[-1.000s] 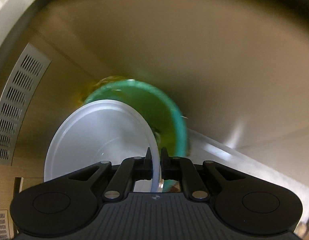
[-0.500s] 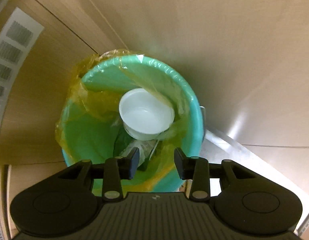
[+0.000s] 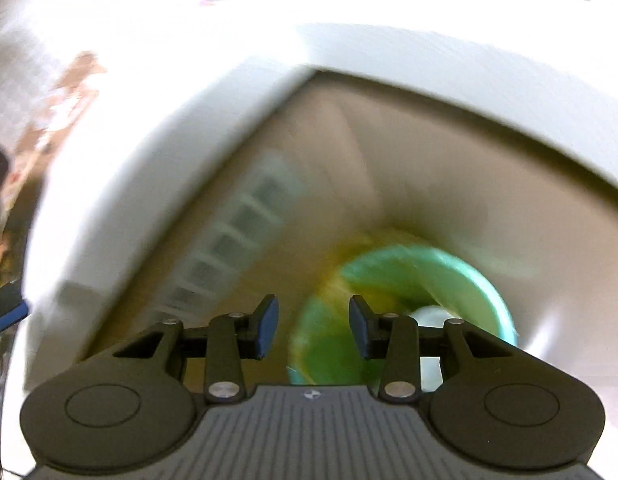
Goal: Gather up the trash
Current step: 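Raise both empty grippers back to the counter toward the garlic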
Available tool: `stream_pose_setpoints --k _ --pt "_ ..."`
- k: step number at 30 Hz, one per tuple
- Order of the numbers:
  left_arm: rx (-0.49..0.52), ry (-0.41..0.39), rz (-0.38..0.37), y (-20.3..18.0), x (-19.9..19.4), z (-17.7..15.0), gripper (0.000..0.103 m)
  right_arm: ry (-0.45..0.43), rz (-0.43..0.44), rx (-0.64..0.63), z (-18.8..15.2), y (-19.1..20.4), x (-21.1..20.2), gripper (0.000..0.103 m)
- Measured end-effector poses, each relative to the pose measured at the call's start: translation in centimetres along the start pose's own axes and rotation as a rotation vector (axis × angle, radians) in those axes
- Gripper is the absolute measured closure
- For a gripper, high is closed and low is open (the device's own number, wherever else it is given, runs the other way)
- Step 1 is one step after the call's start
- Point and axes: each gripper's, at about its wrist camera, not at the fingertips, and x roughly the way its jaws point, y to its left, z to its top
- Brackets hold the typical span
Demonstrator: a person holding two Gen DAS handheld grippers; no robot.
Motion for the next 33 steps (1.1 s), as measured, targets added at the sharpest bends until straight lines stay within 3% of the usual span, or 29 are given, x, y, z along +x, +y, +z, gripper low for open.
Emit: stream_pose_setpoints --k 3,9,12,16,21,26,30,33 --pt "-0.010 -0.063 0.015 1.2 -0.7 2.1 0.066 -0.043 0.055 -0.100 2.3 4.2 -0.4 0.064" --pt "-0.010 -0.094 0.019 3.5 -0.1 5.3 0.066 -0.147 0.087 -0.295 8.9 11.7 0.8 0.043" --pt "-0.010 -0.088 -0.011 4.4 0.9 6.6 0.066 -0.195 0.074 -0.391 12.9 15.3 3.5 0.034" --pt "0.009 -0.064 -0.057 5.4 1.7 7.3 0.066 -0.221 0.040 -0.434 17.9 20.2 8.1 0.034" --pt "0.023 -0.062 -0.094 7.1 1.7 7.4 0.066 -0.203 -0.009 -0.544 21.8 26.1 15.0 0.034" --pt "0.027 -0.104 -0.133 9.0 1.0 7.4 0.066 -0.091 -0.017 -0.453 25.3 29.4 21.4 0.034" --pt "0.003 -0.133 -0.135 10.4 1.3 7.6 0.066 -0.083 -0.125 -0.423 27.2 31.0 24.9 0.034" --pt "-0.060 -0.137 -0.135 11.8 1.8 7.7 0.066 -0.053 -0.153 -0.417 27.6 31.1 26.0 0.034"
